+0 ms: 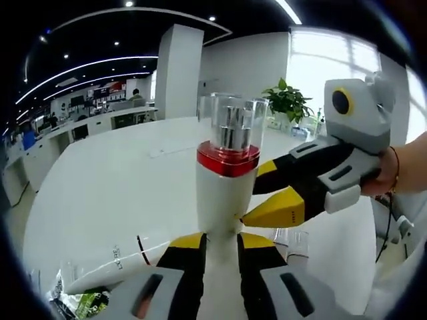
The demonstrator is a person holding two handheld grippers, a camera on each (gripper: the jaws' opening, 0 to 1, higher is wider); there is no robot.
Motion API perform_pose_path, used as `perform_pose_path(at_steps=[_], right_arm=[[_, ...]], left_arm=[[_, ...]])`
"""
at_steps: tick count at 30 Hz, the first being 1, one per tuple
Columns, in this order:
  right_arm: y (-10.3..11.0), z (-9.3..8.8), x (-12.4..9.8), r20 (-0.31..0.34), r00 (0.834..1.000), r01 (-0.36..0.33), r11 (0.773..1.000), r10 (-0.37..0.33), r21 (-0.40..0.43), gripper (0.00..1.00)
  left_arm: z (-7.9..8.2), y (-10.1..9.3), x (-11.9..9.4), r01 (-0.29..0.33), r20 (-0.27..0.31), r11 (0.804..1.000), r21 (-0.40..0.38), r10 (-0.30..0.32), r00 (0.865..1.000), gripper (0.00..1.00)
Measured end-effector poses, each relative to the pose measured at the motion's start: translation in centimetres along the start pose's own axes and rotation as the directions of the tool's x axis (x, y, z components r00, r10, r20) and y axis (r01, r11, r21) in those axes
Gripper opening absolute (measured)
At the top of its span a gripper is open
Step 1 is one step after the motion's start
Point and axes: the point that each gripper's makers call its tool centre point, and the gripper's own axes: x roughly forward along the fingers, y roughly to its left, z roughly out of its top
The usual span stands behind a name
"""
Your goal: Arrange the skincare products in the storage area until every visible bottle or jar stands upright without overlapping.
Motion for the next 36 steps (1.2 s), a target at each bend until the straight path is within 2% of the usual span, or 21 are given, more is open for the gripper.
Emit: perform_pose_path(at_steps=[6,9,12,19,25,28,30,36], right_arm=[[0.5,-0.1,-0.4,0.001,1.000,0.000,1.000,0.000,0.002,0.22],[0.4,-0.2,-0.7,0.000,1.000,0.022,1.000,-0.022,0.006,0.22],[0.3,-0.3,-1.5,0.006,0.998,0.054,0.998,-0.055,0.038,0.25],[1.4,-0.8,-3.1,-0.007,0.996,0.091,0.995,-0.091,0.043,0.27],[3.8,1.4,-3.4,0.036,0.998,0.050,0.999,-0.051,0.013,0.27],[5.1,2.7,-3.3,0.047,0.999,0.024,0.998,-0.022,-0.049,0.27],[6.2,3.8,-3.2,0.061,0.998,-0.001,0.995,0.007,-0.097,0.27],[8.8,6.7,-2.4,0.060,0.995,-0.070,0.986,0.079,-0.154,0.29]], left_arm=[[-0.1,-0.1,-0.6,0.020,0.002,1.000,0.017,-0.020,1.000,0.21],[-0.3,0.3,-1.2,0.014,0.002,1.000,0.028,-0.014,1.000,0.22],[-0.7,0.8,-2.3,0.001,0.002,0.999,0.033,-0.001,1.000,0.22],[-1.5,2.5,-5.3,-0.049,0.018,0.999,0.006,0.049,0.999,0.23],[-2.2,4.1,-8.9,-0.124,0.043,0.992,-0.018,0.125,0.991,0.23],[-2.5,4.8,-10.4,-0.156,0.061,0.987,-0.039,0.158,0.986,0.23],[-3.0,5.4,-11.3,-0.179,0.062,0.982,-0.055,0.182,0.981,0.23],[-5.1,6.9,-13.4,-0.242,0.052,0.964,-0.106,0.248,0.967,0.23]])
